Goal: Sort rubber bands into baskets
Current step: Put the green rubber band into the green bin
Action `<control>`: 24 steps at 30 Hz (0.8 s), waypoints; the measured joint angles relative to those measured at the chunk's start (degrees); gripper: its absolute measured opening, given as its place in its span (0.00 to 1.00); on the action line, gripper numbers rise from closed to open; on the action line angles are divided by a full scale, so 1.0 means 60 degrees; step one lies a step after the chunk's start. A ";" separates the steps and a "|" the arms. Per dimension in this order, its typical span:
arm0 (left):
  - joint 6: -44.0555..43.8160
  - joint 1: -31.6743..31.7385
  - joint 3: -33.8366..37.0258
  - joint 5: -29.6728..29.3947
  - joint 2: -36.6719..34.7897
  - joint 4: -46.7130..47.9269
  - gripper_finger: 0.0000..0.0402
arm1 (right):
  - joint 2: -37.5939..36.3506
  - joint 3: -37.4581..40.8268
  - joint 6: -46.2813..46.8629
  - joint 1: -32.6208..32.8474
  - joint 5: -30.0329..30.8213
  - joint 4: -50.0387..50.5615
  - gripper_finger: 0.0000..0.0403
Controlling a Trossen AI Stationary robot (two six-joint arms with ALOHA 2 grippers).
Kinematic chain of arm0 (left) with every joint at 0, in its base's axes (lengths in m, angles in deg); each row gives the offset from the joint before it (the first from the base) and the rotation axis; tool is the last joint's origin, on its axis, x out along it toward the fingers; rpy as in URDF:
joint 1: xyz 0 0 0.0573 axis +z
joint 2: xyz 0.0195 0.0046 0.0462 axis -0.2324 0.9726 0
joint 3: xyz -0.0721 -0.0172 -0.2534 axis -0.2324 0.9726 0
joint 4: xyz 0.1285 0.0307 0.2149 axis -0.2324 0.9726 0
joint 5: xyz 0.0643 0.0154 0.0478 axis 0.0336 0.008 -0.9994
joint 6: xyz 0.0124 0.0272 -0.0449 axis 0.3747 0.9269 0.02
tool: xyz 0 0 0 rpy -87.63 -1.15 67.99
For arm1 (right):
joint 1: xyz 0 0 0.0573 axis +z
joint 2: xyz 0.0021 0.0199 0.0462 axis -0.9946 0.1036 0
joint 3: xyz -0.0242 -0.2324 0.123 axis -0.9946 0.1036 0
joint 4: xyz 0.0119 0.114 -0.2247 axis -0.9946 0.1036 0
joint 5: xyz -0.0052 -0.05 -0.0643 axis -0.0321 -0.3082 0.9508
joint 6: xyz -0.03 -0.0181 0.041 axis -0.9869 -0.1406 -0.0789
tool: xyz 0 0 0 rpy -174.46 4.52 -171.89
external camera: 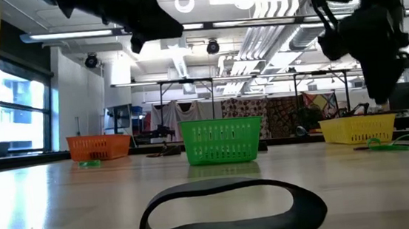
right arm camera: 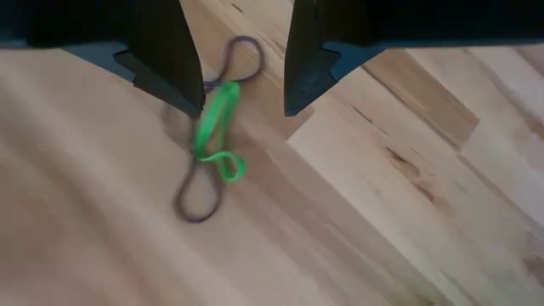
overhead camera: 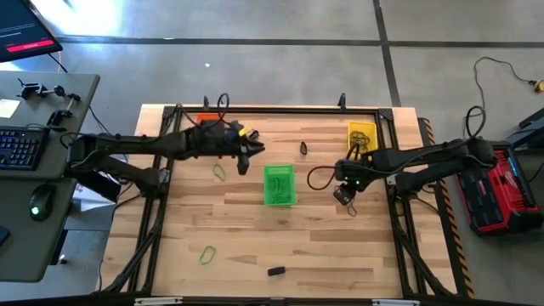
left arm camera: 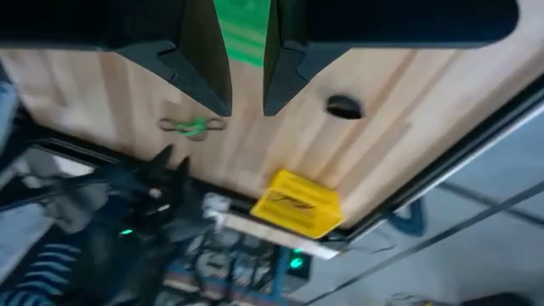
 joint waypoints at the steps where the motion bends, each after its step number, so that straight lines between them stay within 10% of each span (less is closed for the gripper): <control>1: 0.0000 -0.0093 0.0164 0.0084 0.0007 -0.0282 0.15 | 0.0000 0.0268 0.0028 -0.0029 -0.0182 -0.0338 0.38; 24: -0.0728 -0.1484 0.0535 0.0386 0.0003 -0.1028 0.05 | -0.0004 0.2208 0.0218 0.0575 0.0185 -0.1989 0.34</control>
